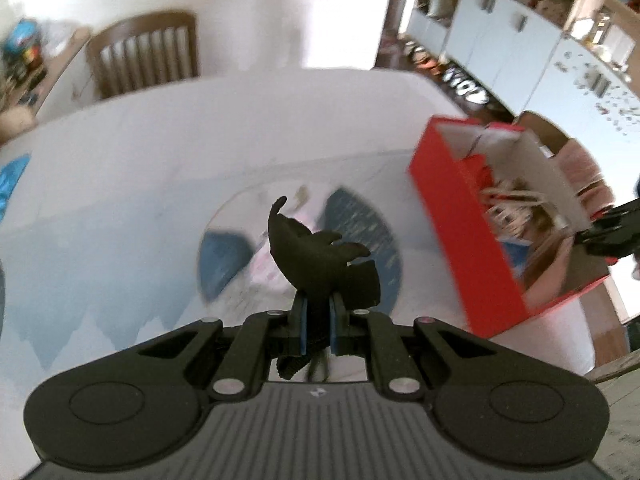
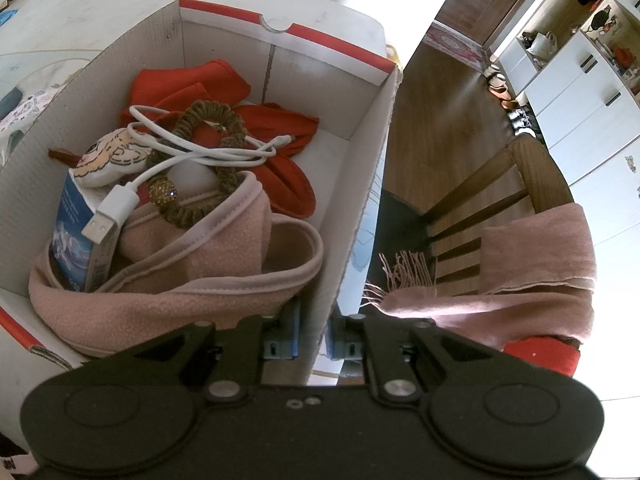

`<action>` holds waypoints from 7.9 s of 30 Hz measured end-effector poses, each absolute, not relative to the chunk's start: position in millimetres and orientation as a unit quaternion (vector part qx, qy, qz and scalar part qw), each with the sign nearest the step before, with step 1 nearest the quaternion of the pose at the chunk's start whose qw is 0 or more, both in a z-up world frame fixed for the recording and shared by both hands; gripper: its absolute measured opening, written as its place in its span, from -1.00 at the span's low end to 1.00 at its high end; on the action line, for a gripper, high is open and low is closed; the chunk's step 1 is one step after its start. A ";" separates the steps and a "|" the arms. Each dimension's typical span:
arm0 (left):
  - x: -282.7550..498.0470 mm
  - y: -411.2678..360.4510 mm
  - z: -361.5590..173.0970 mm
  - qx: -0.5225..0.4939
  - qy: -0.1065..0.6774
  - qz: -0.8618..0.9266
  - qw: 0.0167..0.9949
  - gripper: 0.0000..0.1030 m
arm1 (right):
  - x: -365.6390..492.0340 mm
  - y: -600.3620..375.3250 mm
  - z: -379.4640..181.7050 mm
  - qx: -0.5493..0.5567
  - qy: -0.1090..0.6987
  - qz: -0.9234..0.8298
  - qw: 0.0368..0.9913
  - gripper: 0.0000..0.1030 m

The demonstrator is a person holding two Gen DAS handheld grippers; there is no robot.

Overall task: Organize objects
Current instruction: 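Lift the black gloves with the left gripper and carry them over the box, then lower the black gloves into the box and open the left gripper, then move the left gripper to the mat and grasp the black USB cable, then lift the black cable with the left gripper and carry it over the box, then lower the black cable into the box and open the left gripper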

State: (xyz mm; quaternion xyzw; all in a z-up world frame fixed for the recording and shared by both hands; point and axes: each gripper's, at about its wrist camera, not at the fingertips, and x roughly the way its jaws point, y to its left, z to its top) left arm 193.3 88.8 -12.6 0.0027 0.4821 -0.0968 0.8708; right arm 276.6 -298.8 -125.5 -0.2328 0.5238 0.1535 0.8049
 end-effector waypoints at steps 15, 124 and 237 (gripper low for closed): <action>224.4 -17.9 25.3 0.082 0.446 -0.228 0.862 -0.83 | 279.1 -295.4 -129.8 -0.241 0.523 0.156 0.803 -0.80; 205.8 55.7 -148.0 0.050 0.578 -0.060 0.812 0.02 | 279.3 -288.8 -136.9 -0.246 0.524 0.159 0.800 -0.78; 330.0 -201.9 -71.9 0.210 0.502 -0.234 0.806 -0.59 | 286.2 -284.7 -144.7 -0.247 0.523 0.161 0.799 -0.80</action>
